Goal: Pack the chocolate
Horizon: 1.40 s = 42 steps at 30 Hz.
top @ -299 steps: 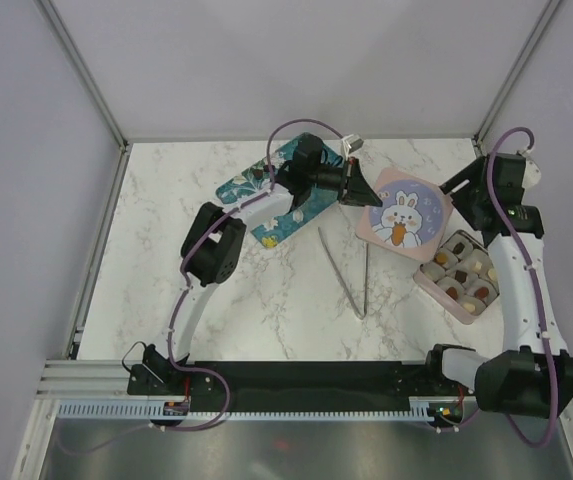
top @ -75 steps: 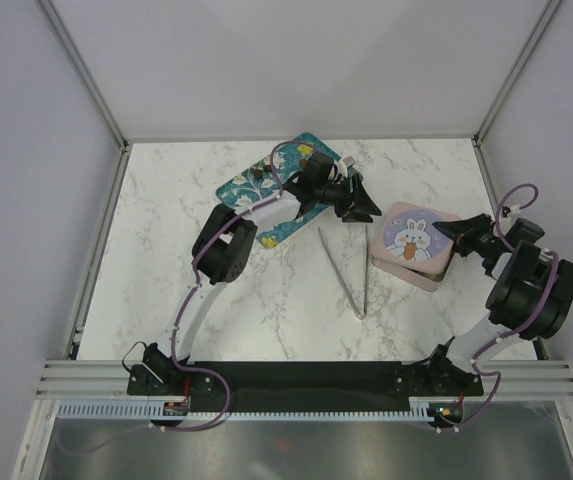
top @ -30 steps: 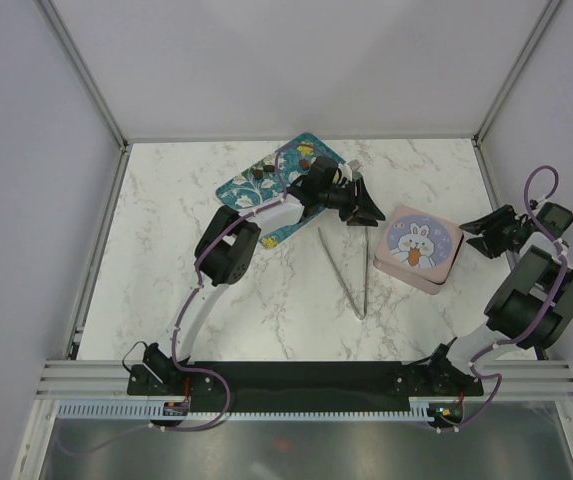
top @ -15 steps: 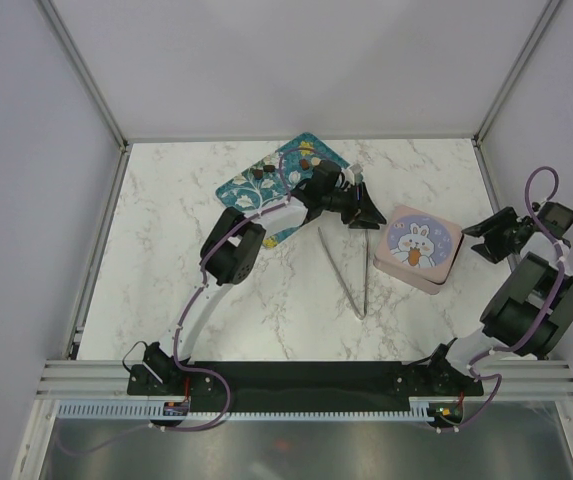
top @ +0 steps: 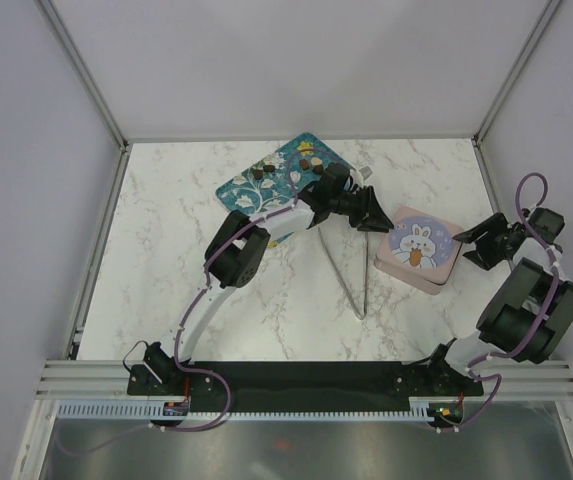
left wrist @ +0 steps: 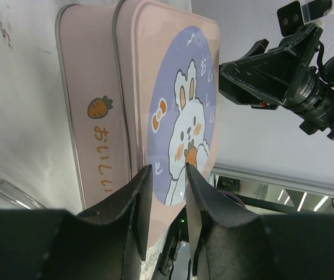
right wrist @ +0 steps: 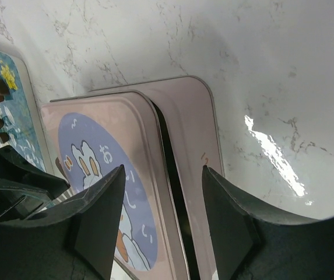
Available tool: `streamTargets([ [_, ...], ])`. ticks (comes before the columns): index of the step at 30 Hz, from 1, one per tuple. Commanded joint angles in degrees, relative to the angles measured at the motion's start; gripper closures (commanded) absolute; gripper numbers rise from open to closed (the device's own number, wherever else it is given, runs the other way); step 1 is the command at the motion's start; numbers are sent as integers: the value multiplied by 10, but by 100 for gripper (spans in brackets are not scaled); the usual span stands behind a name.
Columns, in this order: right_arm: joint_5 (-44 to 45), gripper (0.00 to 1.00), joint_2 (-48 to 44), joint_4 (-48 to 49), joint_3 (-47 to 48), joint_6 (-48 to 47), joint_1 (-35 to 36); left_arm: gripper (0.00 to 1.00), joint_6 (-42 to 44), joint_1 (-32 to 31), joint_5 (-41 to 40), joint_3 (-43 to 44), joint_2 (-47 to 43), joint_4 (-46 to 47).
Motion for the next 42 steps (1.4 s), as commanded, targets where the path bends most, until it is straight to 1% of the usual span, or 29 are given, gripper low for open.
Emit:
streamTargets([
  [1, -2, 36, -27, 10, -7, -11, 6, 64, -2, -11, 1, 27, 12, 26],
  [7, 1, 38, -35, 11, -24, -16, 9, 64, -2, -20, 6, 30, 13, 29],
  [12, 34, 40, -45, 11, -45, -26, 8, 64, -3, -21, 9, 31, 5, 30],
  [15, 39, 46, -41, 24, -60, -31, 8, 64, -4, -21, 12, 32, -10, 30],
  [16, 35, 51, -38, 26, -66, -32, 8, 63, -5, -21, 12, 29, -15, 30],
  [18, 33, 56, -42, 35, -73, -31, 8, 61, -3, -19, 11, 28, -31, 17],
  [19, 34, 59, -44, 37, -77, -30, 8, 58, 3, -19, 6, 22, -36, 12],
  [21, 37, 59, -49, 35, -78, -35, 9, 56, 10, -15, 0, 13, -53, 2],
  [25, 38, 66, -46, 34, -76, -36, 8, 51, 46, -6, -27, 9, -61, -39],
  [31, 58, 67, -46, 35, -92, -40, 8, 51, 72, 0, -39, 5, -43, -78],
  [42, 60, 69, -33, 86, -135, -30, 8, 52, 80, -5, -22, 20, -15, -79],
])
